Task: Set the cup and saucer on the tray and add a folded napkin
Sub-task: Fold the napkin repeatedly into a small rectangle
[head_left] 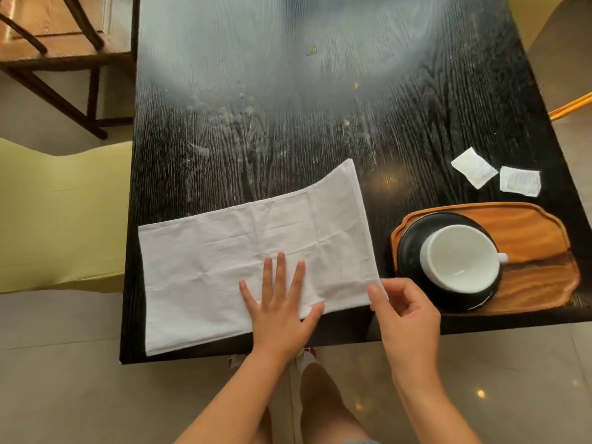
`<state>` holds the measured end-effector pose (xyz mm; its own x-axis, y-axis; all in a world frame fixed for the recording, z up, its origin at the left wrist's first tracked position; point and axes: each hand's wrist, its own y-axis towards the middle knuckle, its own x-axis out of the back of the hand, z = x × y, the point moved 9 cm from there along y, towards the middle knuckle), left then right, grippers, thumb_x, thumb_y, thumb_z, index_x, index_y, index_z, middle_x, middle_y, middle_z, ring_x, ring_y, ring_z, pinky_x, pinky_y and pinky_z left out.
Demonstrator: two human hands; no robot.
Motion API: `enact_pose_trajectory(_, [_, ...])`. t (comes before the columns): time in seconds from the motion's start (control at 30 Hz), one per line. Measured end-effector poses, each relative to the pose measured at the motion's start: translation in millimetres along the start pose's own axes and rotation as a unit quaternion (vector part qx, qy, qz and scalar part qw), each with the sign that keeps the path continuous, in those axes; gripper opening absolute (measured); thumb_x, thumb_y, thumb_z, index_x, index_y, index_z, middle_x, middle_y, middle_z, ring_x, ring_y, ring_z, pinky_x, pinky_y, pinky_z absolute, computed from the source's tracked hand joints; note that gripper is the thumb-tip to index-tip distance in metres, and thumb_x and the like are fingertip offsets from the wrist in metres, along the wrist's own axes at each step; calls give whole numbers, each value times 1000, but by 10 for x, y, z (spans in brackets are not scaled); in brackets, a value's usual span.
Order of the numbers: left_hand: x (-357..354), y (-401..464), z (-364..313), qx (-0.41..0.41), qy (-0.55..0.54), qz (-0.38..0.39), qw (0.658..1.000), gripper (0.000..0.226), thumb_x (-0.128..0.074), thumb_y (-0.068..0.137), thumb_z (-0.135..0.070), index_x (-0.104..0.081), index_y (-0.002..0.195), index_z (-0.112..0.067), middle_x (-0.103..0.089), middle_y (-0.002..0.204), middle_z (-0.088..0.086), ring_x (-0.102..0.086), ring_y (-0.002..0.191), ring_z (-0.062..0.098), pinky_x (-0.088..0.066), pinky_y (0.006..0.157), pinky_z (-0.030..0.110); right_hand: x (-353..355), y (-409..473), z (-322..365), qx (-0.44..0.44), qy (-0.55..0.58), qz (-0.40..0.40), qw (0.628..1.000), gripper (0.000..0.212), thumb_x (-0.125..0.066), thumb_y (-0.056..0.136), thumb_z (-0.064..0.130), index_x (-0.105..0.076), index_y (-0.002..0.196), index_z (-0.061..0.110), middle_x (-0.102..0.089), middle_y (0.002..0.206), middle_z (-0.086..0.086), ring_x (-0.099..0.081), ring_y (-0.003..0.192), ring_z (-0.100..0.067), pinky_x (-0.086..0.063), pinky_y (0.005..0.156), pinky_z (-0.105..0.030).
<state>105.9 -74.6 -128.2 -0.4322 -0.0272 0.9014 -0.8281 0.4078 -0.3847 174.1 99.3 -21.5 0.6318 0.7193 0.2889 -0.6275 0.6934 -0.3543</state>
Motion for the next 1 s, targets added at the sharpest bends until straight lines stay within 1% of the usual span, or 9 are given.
enact_pose_trajectory(0.13, [194,22,3,1,-131,-12,991,74,4,84,-68,-9,147,-32,7,155,-11,16,142,10,20,110,49,-147,8,198,16,-24,47,998,8,-66,83,13,-66,78,20,-68,75,5,-63,73,-9,-53,67,-24])
enact_pose_trajectory(0.2, [443,85,120,64,-334,-30,940,67,-13,85,-61,-42,135,-27,-26,147,-16,-18,140,6,-7,115,38,-273,-16,302,28,-45,71,996,9,-66,83,15,-66,77,22,-67,76,8,-63,75,-9,-53,68,-26])
enact_pose_trajectory(0.27, [736,232,249,137,-505,-42,851,41,-35,93,-46,-62,113,-23,-58,127,-9,-54,111,4,-39,94,23,-444,-69,402,42,-60,103,992,9,-65,83,17,-65,76,24,-66,77,10,-62,76,-9,-53,66,-24])
enact_pose_trajectory(0.37, [1071,524,240,162,-599,62,782,37,-44,93,-43,-67,102,-16,-70,102,0,-66,85,8,-48,77,26,-737,-185,498,61,-84,146,984,4,-66,82,23,-65,78,25,-64,77,11,-60,80,-7,-52,67,-20])
enact_pose_trajectory(0.5, [1543,779,350,108,-561,65,818,17,-63,84,-33,-68,83,-17,-67,76,-4,-64,64,5,-52,69,24,-1102,-322,560,99,-135,183,969,5,-68,81,20,-64,78,22,-62,76,11,-56,83,-2,-48,68,-11])
enact_pose_trajectory(0.6, [1684,801,586,98,-540,27,836,3,-69,79,-14,-69,76,-14,-64,67,-2,-58,60,5,-50,63,21,-1300,-428,574,119,-164,190,961,11,-70,80,22,-62,75,28,-61,72,15,-56,85,-3,-52,77,-26])
enact_pose_trajectory(0.7, [1716,643,990,117,-549,-15,827,9,-67,79,-8,-69,75,-16,-65,66,-2,-57,54,-1,-48,58,17,-1518,-581,614,152,-184,198,951,15,-71,78,21,-59,72,28,-60,74,15,-55,86,-3,-50,81,-37])
enact_pose_trajectory(0.83, [1675,293,1618,133,-545,-77,824,14,-64,82,-7,-71,79,-20,-68,67,-11,-58,57,-9,-43,51,6,-1943,-872,662,205,-210,246,924,4,-65,75,27,-62,77,26,-51,63,22,-50,81,7,-39,80,-26])
enact_pose_trajectory(1.0, [1301,19,2220,213,-532,-89,814,11,-64,84,-10,-71,85,-18,-71,83,-4,-64,72,-1,-47,61,9,-2442,-1162,428,223,-259,322,883,6,-61,75,26,-61,82,25,-48,65,18,-47,62,-3,-29,88,-25])
